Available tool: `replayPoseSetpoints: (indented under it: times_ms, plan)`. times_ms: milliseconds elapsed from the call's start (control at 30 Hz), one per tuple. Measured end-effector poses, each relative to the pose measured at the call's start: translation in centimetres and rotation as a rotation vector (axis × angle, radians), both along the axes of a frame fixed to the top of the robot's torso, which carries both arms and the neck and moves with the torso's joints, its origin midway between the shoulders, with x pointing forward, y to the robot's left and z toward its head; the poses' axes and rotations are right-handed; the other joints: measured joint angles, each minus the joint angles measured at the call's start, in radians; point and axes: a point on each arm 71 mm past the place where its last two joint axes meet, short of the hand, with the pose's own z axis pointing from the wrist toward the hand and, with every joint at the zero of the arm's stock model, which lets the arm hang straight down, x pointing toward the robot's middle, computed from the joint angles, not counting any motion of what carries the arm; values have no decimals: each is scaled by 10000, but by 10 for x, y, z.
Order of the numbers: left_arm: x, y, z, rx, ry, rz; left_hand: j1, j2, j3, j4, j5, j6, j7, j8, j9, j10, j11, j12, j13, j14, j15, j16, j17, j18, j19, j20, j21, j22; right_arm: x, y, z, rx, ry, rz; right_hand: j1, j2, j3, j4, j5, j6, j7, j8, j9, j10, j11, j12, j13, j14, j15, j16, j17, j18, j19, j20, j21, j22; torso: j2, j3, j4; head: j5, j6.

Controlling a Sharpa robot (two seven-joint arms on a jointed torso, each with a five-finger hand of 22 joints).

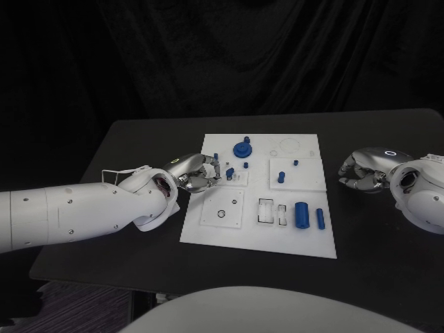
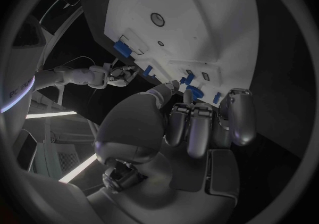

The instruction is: Assemble the parts on the task board

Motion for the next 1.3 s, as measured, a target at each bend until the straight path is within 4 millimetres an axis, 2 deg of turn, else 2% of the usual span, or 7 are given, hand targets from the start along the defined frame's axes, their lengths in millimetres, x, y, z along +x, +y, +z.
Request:
replayPoseSetpoints:
  times_ms: [267,600,733,967,1033,1100,1300]
  plan:
    - [-5,-1,-16,-1513,-821,163,-761,67,795,-84,-318,49,-1,309,-605,23,-22,163,0,0,0,0,0,0,187,-38,277,0,-1,-3,3,295,-382,-49,14,-72,28,-28,45,120,14,81,27,0,0,44,-41,0,0,166,120,-1,0,0,171,-1,-69,12,50,-72,0]
    - [3,6,-20,-2026,-1496,401,-1057,35,1592,-776,1284,217,4,595,-1225,70,-69,311,0,-1,-75,0,0,-1,394,-104,622,0,-3,-5,11,1136,-1441,90,-88,-174,27,-27,234,322,-1,166,68,382,-21,430,-27,0,-1,774,473,0,306,-18,993,-2,-99,12,49,-11,0]
    - [9,12,-23,-2288,-1699,430,-2855,202,2494,923,-1118,-206,-148,772,-1628,40,-282,387,0,-2,-185,0,0,-1,471,-182,723,0,-4,-6,12,1431,-1793,180,-88,-174,28,-27,234,322,-1,166,68,416,-55,462,-27,0,-1,861,548,0,306,-19,1099,-2,-99,10,56,51,0]
    - [22,21,-28,-2893,-1876,358,-3972,-445,2957,3361,-1793,-440,-382,1051,-2288,50,-450,473,0,-6,-331,0,0,-1,610,-321,1048,0,-6,-8,10,1669,-2064,291,-88,-174,27,-27,234,322,-1,166,67,416,-55,462,-26,0,-1,860,547,-1,341,-55,1164,-3,-97,9,47,141,0]
    - [25,22,-28,-3050,-1915,306,-3581,-588,2791,3282,-558,-440,-382,1157,-2456,35,-465,473,0,-19,-344,0,-1,-6,662,-373,1056,0,-6,-9,10,1701,-2100,306,-88,-174,27,-27,234,322,-1,166,67,415,-55,462,-27,1,-1,860,547,0,341,-55,1164,-3,-97,11,43,130,0]
    - [27,22,-29,-3168,-1943,255,-2376,-705,1654,3210,2380,-418,-404,1342,-2624,68,-499,473,0,-9,-411,0,0,-169,640,-396,1162,0,-7,-10,9,1716,-2110,304,-88,-174,27,-27,234,322,-2,166,66,415,-54,462,-27,1,-1,860,547,-1,341,-55,1164,-4,-98,12,42,101,0]
    - [29,16,-30,-3295,-1987,106,365,-539,337,2667,1642,-384,-349,1638,-3175,49,-517,611,0,-1,-434,0,0,-167,640,-396,1332,-1,-7,-13,6,1701,-2095,284,-88,-174,27,-27,234,322,-1,166,66,415,-54,462,-27,1,-1,860,546,-1,341,-54,1164,-4,-124,11,59,15,0]
